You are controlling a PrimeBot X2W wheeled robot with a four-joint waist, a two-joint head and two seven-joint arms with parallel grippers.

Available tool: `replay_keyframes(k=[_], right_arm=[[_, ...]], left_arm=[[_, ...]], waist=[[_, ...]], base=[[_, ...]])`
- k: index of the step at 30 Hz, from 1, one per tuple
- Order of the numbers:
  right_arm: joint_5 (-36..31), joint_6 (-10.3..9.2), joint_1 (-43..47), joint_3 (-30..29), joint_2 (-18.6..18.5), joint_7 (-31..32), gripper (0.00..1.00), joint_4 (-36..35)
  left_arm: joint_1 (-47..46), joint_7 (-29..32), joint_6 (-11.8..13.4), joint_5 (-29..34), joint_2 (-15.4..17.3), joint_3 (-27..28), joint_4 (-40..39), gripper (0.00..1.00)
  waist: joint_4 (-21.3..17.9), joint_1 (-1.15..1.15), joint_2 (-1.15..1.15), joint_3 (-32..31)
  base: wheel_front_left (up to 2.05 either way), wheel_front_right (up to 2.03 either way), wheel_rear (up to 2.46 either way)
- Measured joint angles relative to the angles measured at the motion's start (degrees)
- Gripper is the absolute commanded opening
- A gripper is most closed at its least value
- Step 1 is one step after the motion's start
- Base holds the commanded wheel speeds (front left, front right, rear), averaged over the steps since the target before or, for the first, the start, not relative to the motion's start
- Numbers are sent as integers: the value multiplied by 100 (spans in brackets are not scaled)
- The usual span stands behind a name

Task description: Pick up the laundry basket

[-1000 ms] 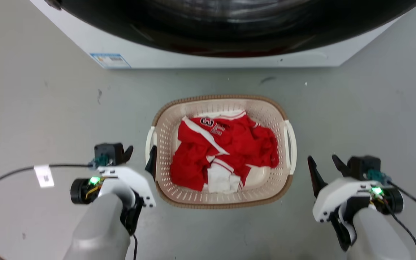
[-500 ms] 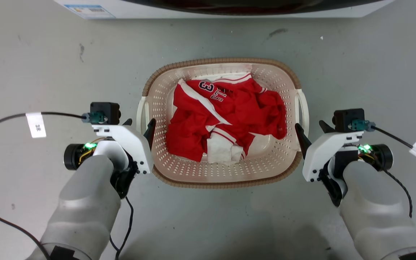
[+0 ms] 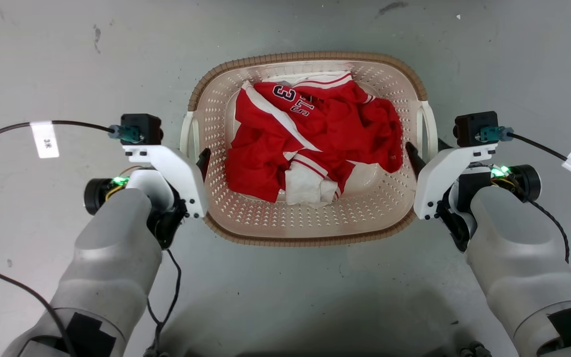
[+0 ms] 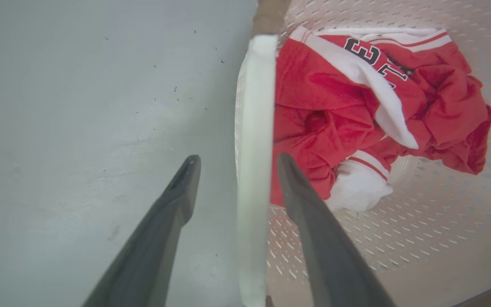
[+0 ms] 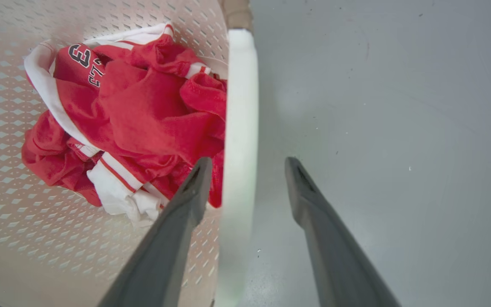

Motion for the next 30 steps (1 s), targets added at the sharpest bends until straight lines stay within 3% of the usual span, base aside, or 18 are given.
replay_keyframes(k=[17, 30], right_arm=[[260, -1, -48, 274, -10, 190, 0, 216], [697, -3, 363, 616, -23, 854, 0, 253]], left_arm=[[-6, 141, 1, -800, 1, -858, -71, 0], [245, 625, 7, -1407, -64, -1316, 131, 0]], waist=[[52, 0, 0, -234], [49, 0, 0, -1347]], base=[[0, 0, 0], [0, 0, 0]])
